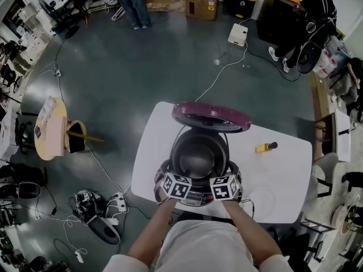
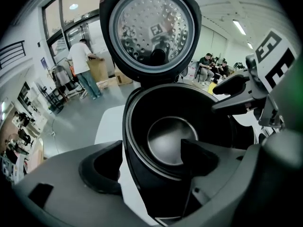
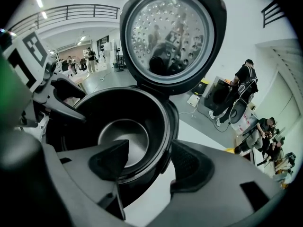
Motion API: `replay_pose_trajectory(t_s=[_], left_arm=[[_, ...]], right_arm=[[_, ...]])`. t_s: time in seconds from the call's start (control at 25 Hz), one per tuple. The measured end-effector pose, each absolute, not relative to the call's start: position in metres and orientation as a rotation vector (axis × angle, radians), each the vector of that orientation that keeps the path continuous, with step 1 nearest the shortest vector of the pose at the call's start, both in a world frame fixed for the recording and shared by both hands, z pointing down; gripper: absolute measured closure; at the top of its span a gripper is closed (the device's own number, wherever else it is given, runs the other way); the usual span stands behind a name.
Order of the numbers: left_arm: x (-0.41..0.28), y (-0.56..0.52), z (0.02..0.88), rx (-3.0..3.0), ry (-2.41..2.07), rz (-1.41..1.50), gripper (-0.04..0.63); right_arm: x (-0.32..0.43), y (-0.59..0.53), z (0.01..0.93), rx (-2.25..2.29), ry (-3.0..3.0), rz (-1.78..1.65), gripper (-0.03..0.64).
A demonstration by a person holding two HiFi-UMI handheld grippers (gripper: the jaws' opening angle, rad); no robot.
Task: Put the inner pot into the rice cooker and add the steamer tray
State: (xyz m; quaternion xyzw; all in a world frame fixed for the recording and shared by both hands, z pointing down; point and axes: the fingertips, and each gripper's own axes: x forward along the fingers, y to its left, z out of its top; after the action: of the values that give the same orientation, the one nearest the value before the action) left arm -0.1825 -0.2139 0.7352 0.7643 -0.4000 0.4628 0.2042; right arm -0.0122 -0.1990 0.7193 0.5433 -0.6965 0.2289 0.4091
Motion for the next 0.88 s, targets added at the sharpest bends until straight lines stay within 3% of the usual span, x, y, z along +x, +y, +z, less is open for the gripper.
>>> replay_pose_trajectory(t_s=[0.88], left_arm=[[-0.131,-0.197,0.673,2.388,-0.974,1.074,0.255]], right_arm=[[0.021,-0.163,0.655,1.619,-1.866,0.650,0.373]])
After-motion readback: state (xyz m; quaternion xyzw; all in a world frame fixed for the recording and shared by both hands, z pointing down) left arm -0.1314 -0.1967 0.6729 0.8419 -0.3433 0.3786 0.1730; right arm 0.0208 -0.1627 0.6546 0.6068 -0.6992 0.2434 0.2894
